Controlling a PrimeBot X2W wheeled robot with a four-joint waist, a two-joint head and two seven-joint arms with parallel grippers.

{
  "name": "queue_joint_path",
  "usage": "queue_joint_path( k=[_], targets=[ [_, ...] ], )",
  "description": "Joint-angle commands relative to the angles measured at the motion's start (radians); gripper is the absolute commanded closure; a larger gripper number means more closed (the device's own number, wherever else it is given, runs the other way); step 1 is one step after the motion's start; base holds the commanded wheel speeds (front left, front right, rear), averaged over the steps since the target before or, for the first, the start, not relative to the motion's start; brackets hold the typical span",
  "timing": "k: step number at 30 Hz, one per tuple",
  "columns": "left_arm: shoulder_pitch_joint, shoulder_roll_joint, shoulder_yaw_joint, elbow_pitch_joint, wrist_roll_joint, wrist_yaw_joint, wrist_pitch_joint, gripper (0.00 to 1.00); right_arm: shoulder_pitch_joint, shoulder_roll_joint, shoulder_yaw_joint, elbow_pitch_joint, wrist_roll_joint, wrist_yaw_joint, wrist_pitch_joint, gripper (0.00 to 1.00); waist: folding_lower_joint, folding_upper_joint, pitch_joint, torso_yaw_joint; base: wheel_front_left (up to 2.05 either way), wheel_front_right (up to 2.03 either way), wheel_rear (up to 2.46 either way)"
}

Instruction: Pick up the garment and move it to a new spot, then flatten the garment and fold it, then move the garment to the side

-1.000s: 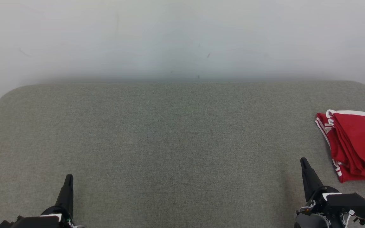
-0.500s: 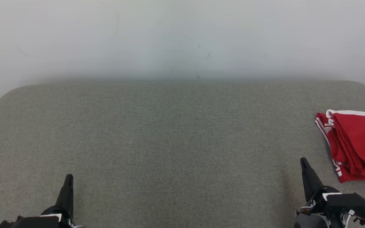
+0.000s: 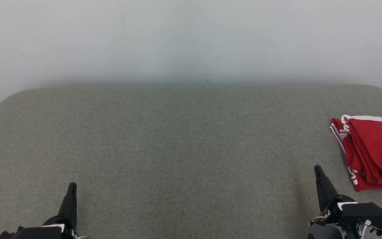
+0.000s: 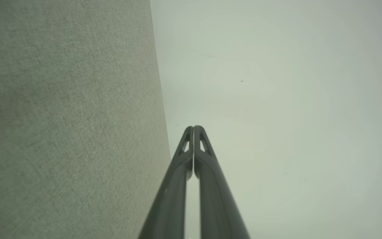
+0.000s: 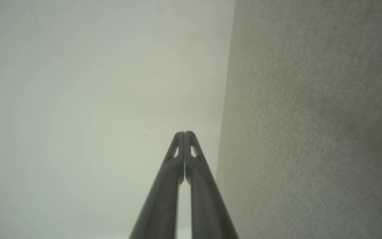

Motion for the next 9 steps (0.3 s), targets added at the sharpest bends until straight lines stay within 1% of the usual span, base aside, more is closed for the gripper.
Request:
queue_joint_path(
  k=[1,9],
  targets=[
    [-0.001,-0.001,0.001,-0.003,-0.005,-0.003,0.005,1.00,-0.005,0.002,-0.001,-0.005,0.002,0.001,0.001,1.00,0.0001,-0.0001,0.000,0.000,0.00,0.00,0.00],
    [-0.001,-0.001,0.001,-0.003,-0.005,-0.003,0.005,1.00,-0.005,0.002,-0.001,-0.005,0.002,0.001,0.001,1.00,0.0001,-0.0001,0.000,0.000,0.00,0.00,0.00]
  ],
)
